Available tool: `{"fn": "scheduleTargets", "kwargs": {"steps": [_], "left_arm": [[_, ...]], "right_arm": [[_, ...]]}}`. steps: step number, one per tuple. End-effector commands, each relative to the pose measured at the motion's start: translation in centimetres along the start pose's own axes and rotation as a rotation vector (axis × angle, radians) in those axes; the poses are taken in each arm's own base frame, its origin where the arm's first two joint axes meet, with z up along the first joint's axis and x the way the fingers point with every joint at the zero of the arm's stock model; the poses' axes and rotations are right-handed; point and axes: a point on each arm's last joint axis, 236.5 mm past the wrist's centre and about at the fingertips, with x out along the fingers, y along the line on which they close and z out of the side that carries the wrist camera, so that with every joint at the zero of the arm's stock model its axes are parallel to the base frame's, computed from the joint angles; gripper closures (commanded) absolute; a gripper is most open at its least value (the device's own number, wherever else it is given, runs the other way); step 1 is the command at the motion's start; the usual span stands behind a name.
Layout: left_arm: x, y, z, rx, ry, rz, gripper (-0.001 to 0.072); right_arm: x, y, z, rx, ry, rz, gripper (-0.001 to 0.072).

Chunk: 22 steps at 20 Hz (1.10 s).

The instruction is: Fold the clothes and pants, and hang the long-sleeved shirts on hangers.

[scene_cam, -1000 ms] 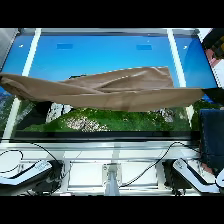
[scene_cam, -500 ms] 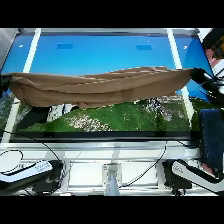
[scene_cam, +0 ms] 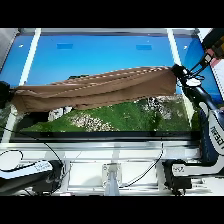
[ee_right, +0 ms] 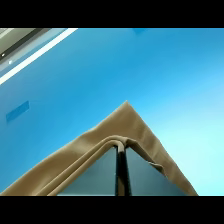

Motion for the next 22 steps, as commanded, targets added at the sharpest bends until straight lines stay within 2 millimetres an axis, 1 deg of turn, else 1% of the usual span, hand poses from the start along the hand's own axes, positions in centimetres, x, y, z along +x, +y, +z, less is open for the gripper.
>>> {"fn": "scheduleTargets", "kwargs": {"steps": [1, 2, 4, 6, 8, 10, 12, 15, 17, 20, 22], "left_arm": [[2.2, 0.7, -1.1, -0.035, 0.038, 0.011, 0.0678], [2.8, 0.3, -1.5, -0.049, 0.051, -0.005, 0.0678], [3.9, -0.6, -2.0, -0.022, 0.058, -0.036, 0.0677], [4.4, -1.7, -1.8, 0.029, 0.03, -0.053, 0.0677], [4.7, -2.6, -1.1, 0.031, -0.011, -0.066, 0.0669], [4.7, -3.0, -0.7, 0.007, -0.031, -0.08, 0.0669], [4.6, -3.3, -0.4, -0.022, -0.039, -0.097, 0.067], [4.2, -3.5, 1.2, -0.04, -0.105, -0.099, 0.0669], [4.0, -4.6, 2.2, -0.062, -0.153, -0.133, 0.0669], [3.7, -6.7, 2.9, -0.026, -0.197, -0.202, 0.0669], [3.8, -7.3, 3.1, -0.014, -0.217, -0.211, 0.0667]], "right_arm": [[1.8, 0.0, 0.0, 0.023, -0.016, -0.017, 0.0699], [2.0, 0.1, 0.1, 0.023, -0.019, -0.015, 0.0698], [2.0, 0.2, 0.4, 0.022, -0.024, -0.013, 0.0698], [2.1, 0.2, 0.3, 0.01, -0.023, -0.013, 0.0698], [2.1, 0.2, 0.3, 0.007, -0.023, -0.013, 0.0698], [2.1, 0.3, 0.5, 0.008, -0.027, -0.012, 0.0698], [2.1, 0.7, 1.1, 0.01, -0.038, -0.005, 0.0698], [2.0, 0.8, 2.5, 0.012, -0.073, -0.009, 0.0698], [2.0, 0.6, 2.7, 0.013, -0.082, -0.017, 0.0698], [2.0, 1.1, 2.5, 0.01, -0.082, -0.012, 0.0698], [2.0, 1.1, 2.5, 0.009, -0.084, -0.013, 0.0698]]}}
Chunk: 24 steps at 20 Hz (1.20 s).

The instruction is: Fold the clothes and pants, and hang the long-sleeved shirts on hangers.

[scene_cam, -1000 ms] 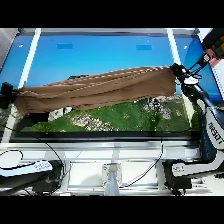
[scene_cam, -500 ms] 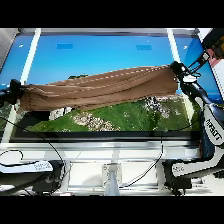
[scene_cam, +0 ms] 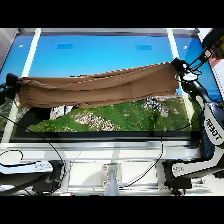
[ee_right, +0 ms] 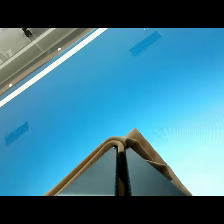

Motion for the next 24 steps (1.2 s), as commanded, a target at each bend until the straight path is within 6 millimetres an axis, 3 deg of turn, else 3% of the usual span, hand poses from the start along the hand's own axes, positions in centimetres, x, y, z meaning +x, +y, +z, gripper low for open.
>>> {"fn": "scheduleTargets", "kwargs": {"steps": [1, 2, 3, 7, 8, 9, 10, 11, 12, 15, 19, 23, 24], "left_arm": [[0.3, -1.3, 0.7, 0.016, -0.046, -0.036, 0.0639], [0.5, -1.4, 0.5, 0.018, -0.041, -0.036, 0.0493], [0.6, -1.4, 0.3, 0.017, -0.037, -0.036, 0.04], [0.6, -1.4, 0.4, 0.018, -0.041, -0.034, 0.04], [0.6, -1.3, 0.4, 0.022, -0.042, -0.031, 0.0398], [0.6, -1.1, 0.4, 0.04, -0.04, -0.024, 0.0397], [0.6, -0.9, 0.2, 0.071, -0.033, -0.018, 0.0352], [0.5, -0.7, -0.1, 0.098, -0.019, -0.008, 0.0163], [0.5, -0.4, -0.4, 0.125, -0.003, 0.0, 0.0048], [-0.5, 0.9, -1.2, 0.224, 0.065, 0.033, 0.0049], [-3.9, 4.2, -1.3, 0.292, 0.17, 0.084, 0.0052], [-6.4, 8.3, -1.8, 0.175, 0.259, 0.129, 0.0051], [-6.3, 8.6, -2.2, 0.167, 0.279, 0.128, -0.0005]], "right_arm": [[0.1, 0.1, -0.1, -0.001, -0.005, -0.002, 0.0698], [0.1, 0.4, -0.4, -0.002, 0.001, 0.002, 0.0698], [0.2, 0.9, -0.7, -0.006, 0.012, 0.014, 0.0698], [1.2, 2.4, -0.3, -0.013, 0.001, 0.04, 0.0693], [1.4, 2.2, -0.2, -0.011, -0.002, 0.037, 0.0567], [1.5, 2.2, -0.3, -0.012, 0.001, 0.035, 0.0252], [1.5, 2.3, -0.5, -0.015, 0.006, 0.039, 0.0046], [1.5, 2.5, -0.8, -0.02, 0.019, 0.05, 0.0026], [1.4, 2.7, -1.0, -0.02, 0.028, 0.058, 0.0026], [1.2, 2.8, -0.5, -0.018, 0.018, 0.059, 0.0029], [1.1, 3.0, -0.3, -0.019, 0.018, 0.066, 0.0029], [0.8, 4.6, -2.4, -0.02, 0.105, 0.133, 0.003], [0.6, 5.2, -3.2, -0.02, 0.14, 0.16, 0.0031]]}}
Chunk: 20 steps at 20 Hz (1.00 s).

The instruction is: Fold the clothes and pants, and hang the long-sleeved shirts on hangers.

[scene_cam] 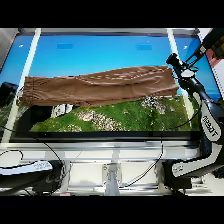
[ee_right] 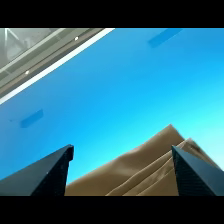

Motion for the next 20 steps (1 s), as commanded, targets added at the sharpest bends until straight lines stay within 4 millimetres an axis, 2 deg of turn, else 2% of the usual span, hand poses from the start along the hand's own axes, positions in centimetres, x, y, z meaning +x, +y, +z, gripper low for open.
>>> {"fn": "scheduleTargets", "kwargs": {"steps": [1, 5, 7, 10, 13, 15, 20], "left_arm": [[-0.4, 2.1, -2.5, -0.041, 0.112, 0.01, -0.0005], [2.1, 2.0, -4.8, -0.053, 0.19, -0.004, -0.0006], [3.2, 2.5, -5.9, -0.114, 0.226, 0.003, -0.0005], [4.7, 3.7, -7.1, -0.196, 0.258, 0.013, -0.0006], [6.0, 3.8, -6.1, -0.266, 0.2, -0.006, -0.0005], [6.9, 3.6, -5.6, -0.291, 0.169, -0.01, -0.0006], [8.9, 1.8, -5.6, -0.234, 0.133, 0.011, 0.0002]], "right_arm": [[-0.2, 1.9, -2.4, 0.002, 0.101, 0.082, 0.0031], [-1.0, 4.0, -3.6, 0.062, 0.178, 0.156, 0.0031], [-1.3, 5.1, -2.9, 0.094, 0.186, 0.186, 0.003], [-1.6, 6.7, -0.9, 0.088, 0.158, 0.225, 0.0031], [-1.8, 7.7, 1.1, 0.083, 0.122, 0.247, 0.003], [-1.9, 8.1, 1.7, 0.082, 0.112, 0.257, 0.003], [-2.4, 9.1, 0.5, 0.074, 0.168, 0.298, 0.0031]]}}
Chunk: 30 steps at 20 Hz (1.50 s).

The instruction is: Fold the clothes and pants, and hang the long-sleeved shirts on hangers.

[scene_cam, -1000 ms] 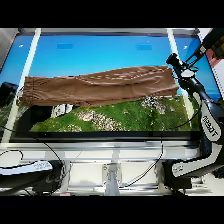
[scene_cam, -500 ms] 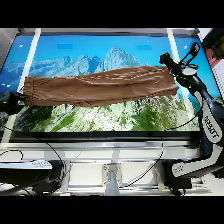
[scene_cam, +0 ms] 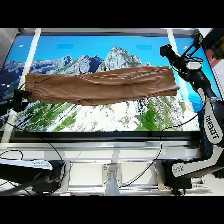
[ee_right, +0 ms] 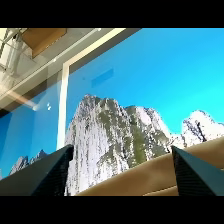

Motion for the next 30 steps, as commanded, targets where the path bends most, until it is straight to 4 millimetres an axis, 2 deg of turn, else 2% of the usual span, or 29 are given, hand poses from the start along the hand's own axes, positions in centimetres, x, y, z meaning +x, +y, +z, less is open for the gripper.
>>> {"fn": "scheduleTargets", "kwargs": {"steps": [1, 5, 6, 7, 9, 10, 13, 14, 15, 16, 17, 18, 21, 23, 25, 28, 30], "left_arm": [[1.5, -1.0, 0.3, 0.03, -0.045, 0.019, 0.0003], [2.8, -3.1, 1.3, 0.052, -0.14, 0.024, 0.0032], [3.1, -3.5, 1.6, 0.066, -0.163, 0.032, 0.0127], [3.3, -3.9, 1.7, 0.079, -0.181, 0.037, 0.0264], [3.7, -4.6, 1.8, 0.1, -0.207, 0.044, 0.0605], [3.9, -5.0, 1.6, 0.111, -0.205, 0.041, 0.0678], [3.0, -7.0, 0.6, 0.305, -0.169, 0.016, 0.0678], [2.1, -8.1, 0.3, 0.368, -0.159, -0.007, 0.0678], [0.8, -9.3, 0.3, 0.412, -0.163, -0.03, 0.0678], [-0.7, -10.6, 0.4, 0.442, -0.172, -0.055, 0.0678], [-2.5, -12.2, 0.2, 0.465, -0.179, -0.088, 0.0678], [-4.4, -13.9, -0.3, 0.493, -0.18, -0.124, 0.0678], [-9.8, -18.6, -2.2, 0.584, -0.191, -0.218, 0.0678], [-13.5, -21.2, -3.2, 0.639, -0.231, -0.265, 0.0678], [-16.4, -23.2, -4.6, 0.69, -0.252, -0.305, 0.0678], [-19.6, -25.1, -6.9, 0.703, -0.244, -0.358, 0.0678], [-21.3, -26.1, -8.5, 0.715, -0.232, -0.389, 0.0678]], "right_arm": [[-0.1, 0.8, -0.7, -0.001, 0.034, 0.029, 0.0031], [-0.1, 1.2, -1.3, -0.009, 0.062, 0.045, 0.0031], [-0.1, 1.2, -1.6, -0.014, 0.072, 0.049, 0.0031], [-0.1, 1.2, -1.8, -0.031, 0.082, 0.048, 0.0031], [-0.2, 1.1, -2.1, -0.059, 0.092, 0.044, 0.0031], [-0.2, 1.1, -2.2, -0.061, 0.096, 0.045, 0.003], [-0.9, 2.2, -2.4, -0.097, 0.122, 0.075, 0.0039], [-1.5, 2.8, -2.4, -0.148, 0.136, 0.088, 0.012], [-2.1, 3.6, -2.5, -0.209, 0.153, 0.108, 0.0271], [-2.9, 4.8, -2.9, -0.25, 0.178, 0.145, 0.0485], [-3.7, 6.0, -3.3, -0.268, 0.199, 0.178, 0.0655], [-4.3, 7.5, -3.7, -0.286, 0.214, 0.211, 0.0698], [-4.8, 12.3, -6.3, -0.327, 0.242, 0.29, 0.07], [-4.8, 15.9, -9.8, -0.365, 0.291, 0.349, 0.0701], [-4.6, 19.4, -13.2, -0.358, 0.312, 0.38, 0.0703], [-4.3, 23.6, -19.6, -0.341, 0.373, 0.411, 0.0704], [-4.1, 25.2, -24.8, -0.286, 0.458, 0.418, 0.0704]]}}
